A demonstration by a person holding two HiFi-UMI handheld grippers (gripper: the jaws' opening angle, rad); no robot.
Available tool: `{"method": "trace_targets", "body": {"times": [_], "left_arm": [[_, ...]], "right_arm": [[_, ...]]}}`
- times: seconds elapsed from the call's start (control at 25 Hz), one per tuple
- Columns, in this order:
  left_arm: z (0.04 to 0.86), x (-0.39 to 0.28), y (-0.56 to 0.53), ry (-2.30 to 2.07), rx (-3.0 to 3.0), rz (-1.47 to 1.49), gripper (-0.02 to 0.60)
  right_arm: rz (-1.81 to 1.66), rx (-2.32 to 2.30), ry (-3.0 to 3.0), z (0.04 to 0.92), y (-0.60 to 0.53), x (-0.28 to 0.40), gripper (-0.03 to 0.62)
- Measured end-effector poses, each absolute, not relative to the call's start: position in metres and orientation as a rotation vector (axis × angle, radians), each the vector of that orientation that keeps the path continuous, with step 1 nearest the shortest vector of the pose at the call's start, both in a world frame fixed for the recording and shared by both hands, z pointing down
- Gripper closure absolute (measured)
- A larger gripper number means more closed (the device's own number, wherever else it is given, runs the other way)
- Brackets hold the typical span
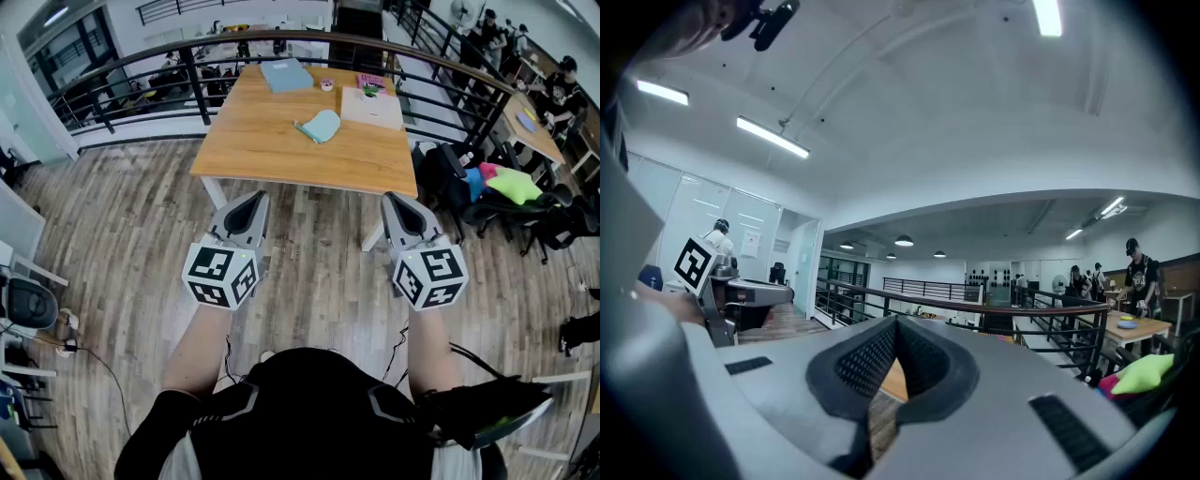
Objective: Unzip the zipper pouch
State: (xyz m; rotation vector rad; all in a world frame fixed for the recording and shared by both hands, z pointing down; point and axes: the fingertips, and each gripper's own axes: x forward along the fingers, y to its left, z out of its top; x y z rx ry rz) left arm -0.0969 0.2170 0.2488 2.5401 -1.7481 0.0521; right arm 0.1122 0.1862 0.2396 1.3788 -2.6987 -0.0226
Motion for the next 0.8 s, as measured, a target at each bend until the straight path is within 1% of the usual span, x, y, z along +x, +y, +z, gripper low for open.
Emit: {"method": "trace_targets", "body": {"times": [0.32, 0.8], "left_arm": [[0.252, -0.083, 0.224, -1.745, 2.548, 0.076, 0.552], [0.252, -0.079, 0.226, -1.799, 2.570, 0.113, 0.551]], "right_arm": [[-0.033, 1.363, -2.702, 0.239, 0.193, 0.122, 0.588], [-0.017, 1.366, -2.726, 0.238, 0.195, 0.127, 0.585]]}}
